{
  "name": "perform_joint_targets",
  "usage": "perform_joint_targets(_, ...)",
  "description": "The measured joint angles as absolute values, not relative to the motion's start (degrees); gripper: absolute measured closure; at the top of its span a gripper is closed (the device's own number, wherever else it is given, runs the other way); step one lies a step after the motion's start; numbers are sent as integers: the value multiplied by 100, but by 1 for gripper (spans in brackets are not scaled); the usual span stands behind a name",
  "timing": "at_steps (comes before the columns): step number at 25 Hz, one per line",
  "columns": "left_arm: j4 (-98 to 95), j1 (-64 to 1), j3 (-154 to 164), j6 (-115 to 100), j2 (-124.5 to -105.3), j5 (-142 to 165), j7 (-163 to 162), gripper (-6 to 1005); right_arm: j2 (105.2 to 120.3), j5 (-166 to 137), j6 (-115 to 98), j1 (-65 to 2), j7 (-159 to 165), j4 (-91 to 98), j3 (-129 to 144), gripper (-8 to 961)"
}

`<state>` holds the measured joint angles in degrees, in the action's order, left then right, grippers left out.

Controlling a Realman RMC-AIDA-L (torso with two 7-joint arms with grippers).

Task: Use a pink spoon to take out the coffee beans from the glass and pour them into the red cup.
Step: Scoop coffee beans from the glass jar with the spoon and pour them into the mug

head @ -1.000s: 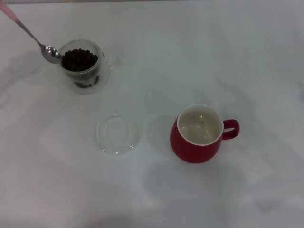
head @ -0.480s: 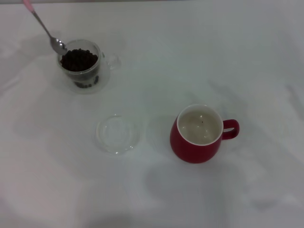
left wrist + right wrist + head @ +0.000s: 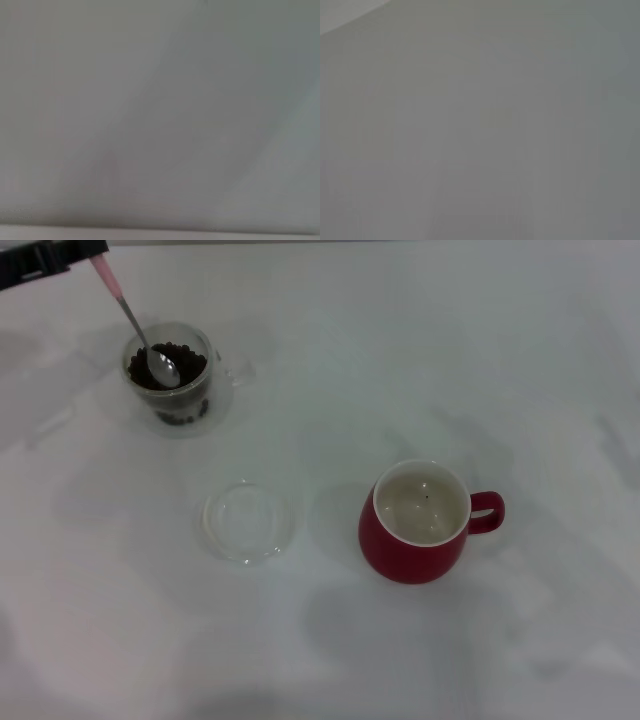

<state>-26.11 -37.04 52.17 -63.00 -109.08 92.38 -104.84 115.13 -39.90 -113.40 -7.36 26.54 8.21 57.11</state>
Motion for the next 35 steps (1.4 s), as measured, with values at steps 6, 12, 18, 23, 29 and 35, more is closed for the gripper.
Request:
perform_joint_targets(6, -2550, -3629, 5190, -6160, -11071, 9230, -10467, 868, 11511, -3990, -11184, -754, 2655, 817, 5707, 294)
perform_joint_targets(12, -2378, -3609, 5054, -6134, -11194, 9186, -10552, 867, 11513, -3990, -11079, -817, 2655, 817, 5712, 294)
perform_joint_targets(18, -2100, -3606, 4982, -6134, -11265, 9165, -10809, 868, 11513, -3990, -11054, -823, 2654, 817, 5720, 294)
perform_joint_targets(23, -1969, -3540, 4963, -6151, -11305, 8997, -11017, 868, 11506, -3990, -11042, -816, 2654, 817, 5722, 294)
perform_joint_targets(29, -1891, -3358, 4966, -6151, -11320, 8661, -11201, 867, 11504, -3990, -11038, -817, 2654, 818, 5721, 294)
perform_joint_targets(35, -1878, -3148, 4948, -6170, -11320, 8396, -11431, 868, 11497, -3990, -11033, -814, 2654, 817, 5721, 295)
